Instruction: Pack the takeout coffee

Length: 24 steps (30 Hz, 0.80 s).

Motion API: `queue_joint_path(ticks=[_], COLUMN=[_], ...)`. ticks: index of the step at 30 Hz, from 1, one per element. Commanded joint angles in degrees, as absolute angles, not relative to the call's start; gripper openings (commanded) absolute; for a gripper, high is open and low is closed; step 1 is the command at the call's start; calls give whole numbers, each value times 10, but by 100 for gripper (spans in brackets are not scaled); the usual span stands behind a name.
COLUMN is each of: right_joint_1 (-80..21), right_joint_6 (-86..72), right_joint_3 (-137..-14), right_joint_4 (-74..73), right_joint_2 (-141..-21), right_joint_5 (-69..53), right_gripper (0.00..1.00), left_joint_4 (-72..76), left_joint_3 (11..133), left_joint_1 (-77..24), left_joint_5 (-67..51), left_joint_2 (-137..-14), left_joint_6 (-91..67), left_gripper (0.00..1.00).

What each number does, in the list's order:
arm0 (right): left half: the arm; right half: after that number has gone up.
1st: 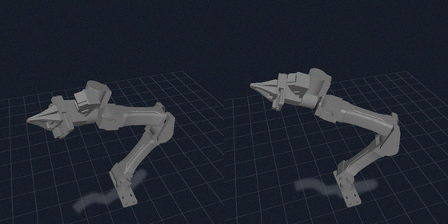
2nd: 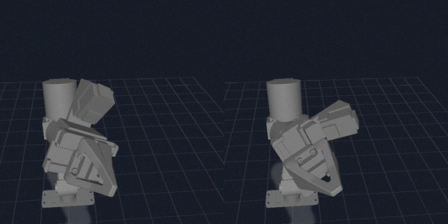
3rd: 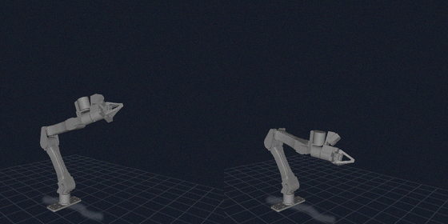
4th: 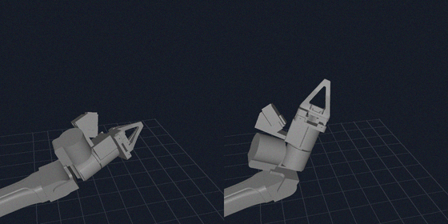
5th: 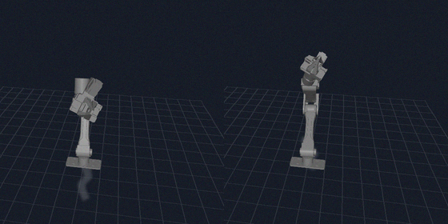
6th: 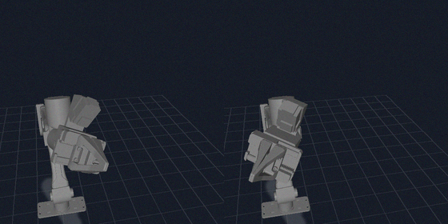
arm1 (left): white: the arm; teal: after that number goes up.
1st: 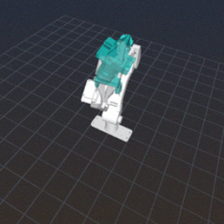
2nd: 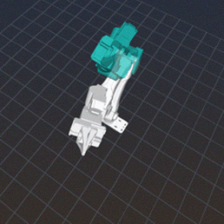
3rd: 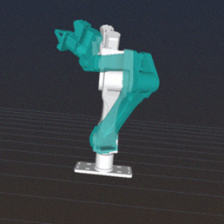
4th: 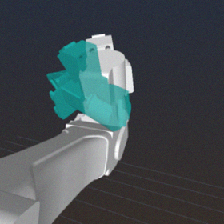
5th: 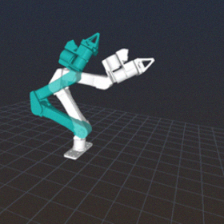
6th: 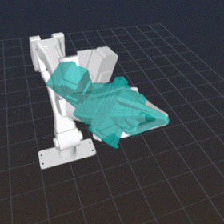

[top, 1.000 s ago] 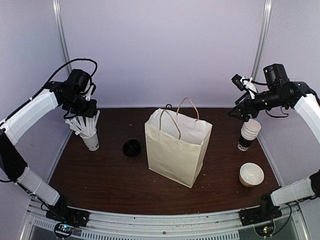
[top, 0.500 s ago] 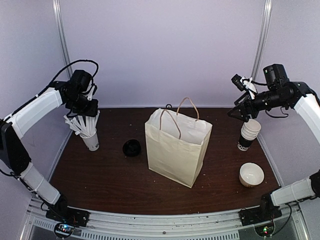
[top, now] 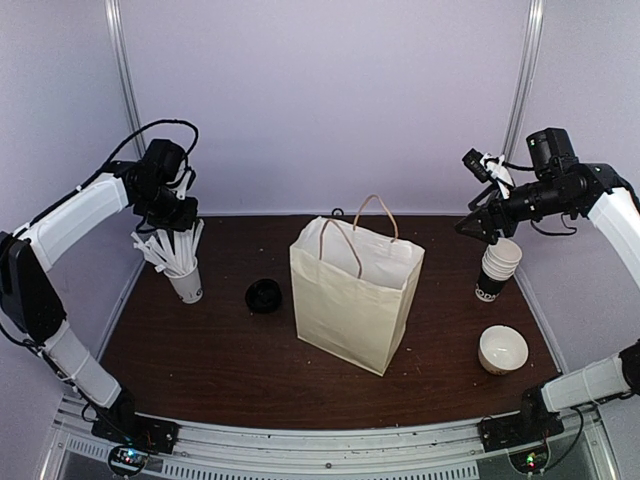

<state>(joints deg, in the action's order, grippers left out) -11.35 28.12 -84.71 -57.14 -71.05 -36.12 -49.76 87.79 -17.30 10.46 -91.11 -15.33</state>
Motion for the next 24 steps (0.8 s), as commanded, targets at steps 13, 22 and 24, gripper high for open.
queue_joint_path(ticks=[13, 22, 24], right_joint_1=[-111, -111, -111], right_joint_6=[284, 283, 282], right_joint_3=[-858, -858, -858], right_joint_4=[-573, -574, -574], right_joint_2=[-724, -724, -724], right_joint_5=[-374, -377, -377], right_gripper=[85, 85, 85], left_joint_4=[-650, -591, -563], left_joint_3=[1008, 1067, 1072], left_joint_1=[-169, -171, -174], left_joint_5=[99, -113, -171], left_joint_2=[-788, -736, -732], left_joint_6=[-120, -83, -96], left_gripper=[0, 0, 0])
